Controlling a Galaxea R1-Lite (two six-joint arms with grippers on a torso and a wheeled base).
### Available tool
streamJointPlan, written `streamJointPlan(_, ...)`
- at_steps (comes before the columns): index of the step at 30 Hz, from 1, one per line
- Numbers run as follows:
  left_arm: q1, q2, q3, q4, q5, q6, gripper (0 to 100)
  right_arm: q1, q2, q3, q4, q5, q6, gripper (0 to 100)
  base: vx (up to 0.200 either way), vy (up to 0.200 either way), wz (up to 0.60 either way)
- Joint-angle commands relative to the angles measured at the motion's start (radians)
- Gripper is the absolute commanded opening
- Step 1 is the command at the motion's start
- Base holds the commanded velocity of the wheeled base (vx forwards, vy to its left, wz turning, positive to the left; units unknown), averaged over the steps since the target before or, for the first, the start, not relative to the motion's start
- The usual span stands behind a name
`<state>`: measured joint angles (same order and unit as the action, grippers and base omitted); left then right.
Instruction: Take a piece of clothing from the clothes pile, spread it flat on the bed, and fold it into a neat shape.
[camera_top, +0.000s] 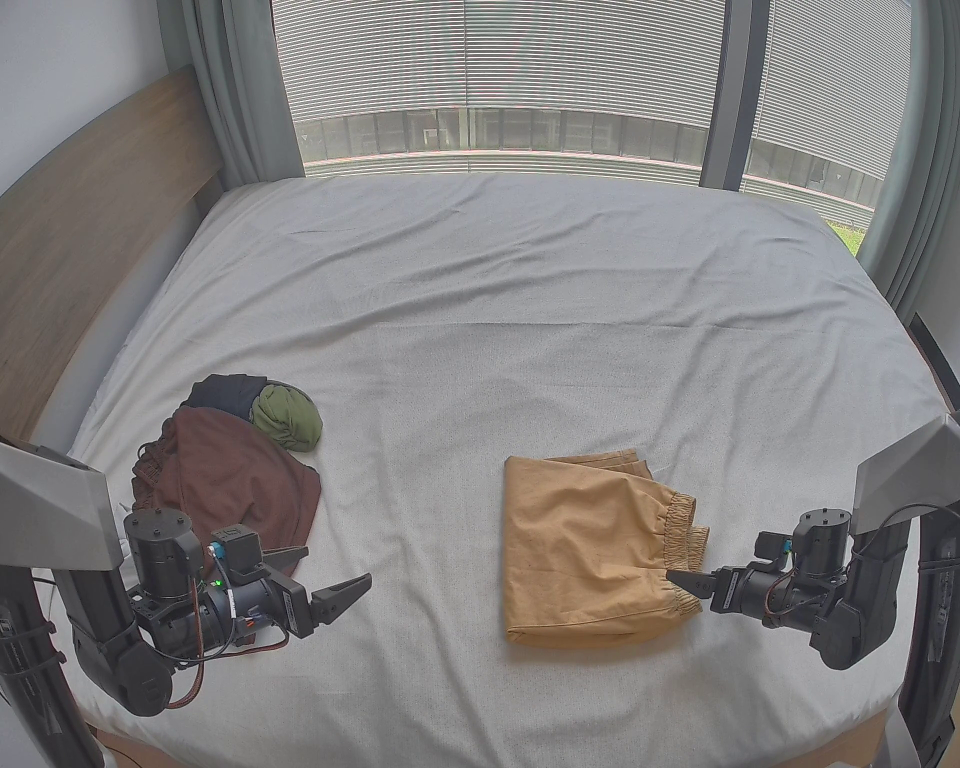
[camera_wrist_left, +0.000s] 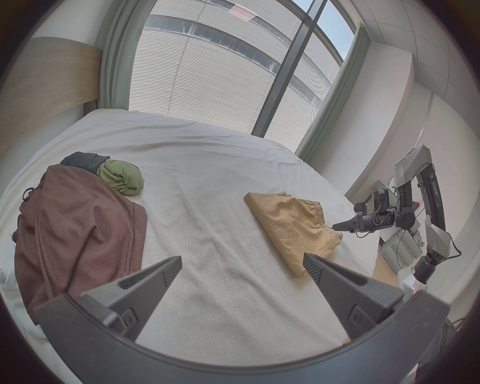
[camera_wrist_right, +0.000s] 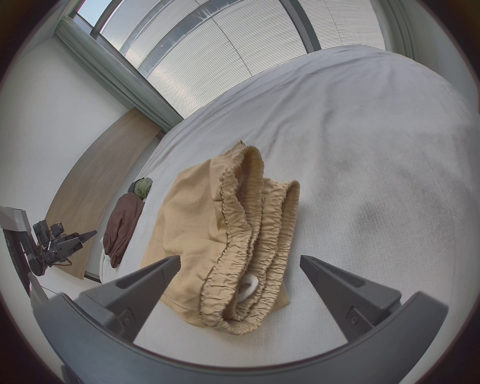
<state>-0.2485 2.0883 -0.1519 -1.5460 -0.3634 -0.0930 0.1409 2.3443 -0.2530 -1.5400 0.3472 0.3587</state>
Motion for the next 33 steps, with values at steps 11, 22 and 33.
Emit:
streamJointPlan(11,-0.006,0.029,-0.001,0.000,0.000,0.001,100,0.006,0.155,-0.074,0.000,0.015,0.026,100,0.000,0.000,0.00)
streamJointPlan(22,-0.009,0.029,-0.001,0.000,0.000,0.001,100,0.046,0.164,-0.094,-0.002,0.068,0.131,100,0.000,0.000,0.00)
streamJointPlan(33,-0.009,0.022,-0.005,0.000,0.000,0.001,100,0.100,0.170,-0.111,-0.003,0.085,0.184,100,0.000,0.000,0.00)
